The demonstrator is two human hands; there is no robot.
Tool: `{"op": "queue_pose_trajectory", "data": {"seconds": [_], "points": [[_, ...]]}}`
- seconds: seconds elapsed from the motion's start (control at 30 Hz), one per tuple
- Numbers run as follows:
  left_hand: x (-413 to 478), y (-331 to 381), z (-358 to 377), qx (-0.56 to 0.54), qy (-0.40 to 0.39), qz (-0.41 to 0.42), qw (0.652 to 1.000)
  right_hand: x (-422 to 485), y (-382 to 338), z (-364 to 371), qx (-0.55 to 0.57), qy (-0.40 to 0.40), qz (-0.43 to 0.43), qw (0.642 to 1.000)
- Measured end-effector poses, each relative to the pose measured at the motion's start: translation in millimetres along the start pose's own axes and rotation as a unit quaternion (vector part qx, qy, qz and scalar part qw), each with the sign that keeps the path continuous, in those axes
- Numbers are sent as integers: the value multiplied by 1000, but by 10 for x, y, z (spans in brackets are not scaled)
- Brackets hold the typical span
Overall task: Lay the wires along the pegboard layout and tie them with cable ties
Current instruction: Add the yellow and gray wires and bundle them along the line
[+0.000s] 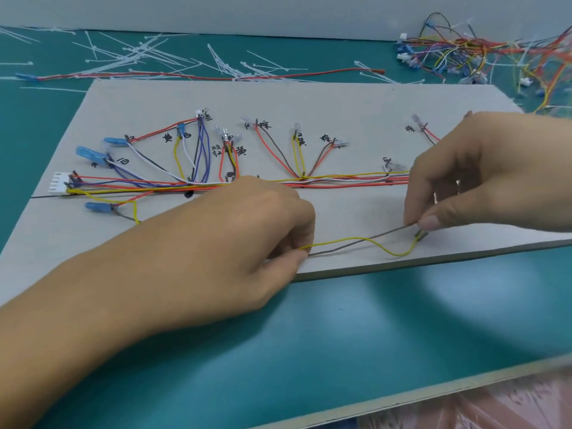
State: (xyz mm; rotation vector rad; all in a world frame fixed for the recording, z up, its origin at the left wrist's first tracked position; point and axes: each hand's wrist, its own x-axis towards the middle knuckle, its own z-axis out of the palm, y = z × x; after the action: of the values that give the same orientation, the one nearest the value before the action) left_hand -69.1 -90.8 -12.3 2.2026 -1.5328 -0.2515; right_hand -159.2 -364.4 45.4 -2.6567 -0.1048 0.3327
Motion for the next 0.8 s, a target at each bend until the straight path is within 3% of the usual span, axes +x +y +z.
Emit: {"op": "queue_pose_trajectory", "data": {"seconds": [0.2,0.6,0.8], "points": [[16,-9,-3,-12,4,4,1000,-94,104,142,-15,38,-11,999],[-12,-67,-87,-6,12,-4,1000,-179,147,215,94,23,48,994],[-33,-62,-166,-6,3,-36,999,-122,-38,194,-84,100,53,990]]}}
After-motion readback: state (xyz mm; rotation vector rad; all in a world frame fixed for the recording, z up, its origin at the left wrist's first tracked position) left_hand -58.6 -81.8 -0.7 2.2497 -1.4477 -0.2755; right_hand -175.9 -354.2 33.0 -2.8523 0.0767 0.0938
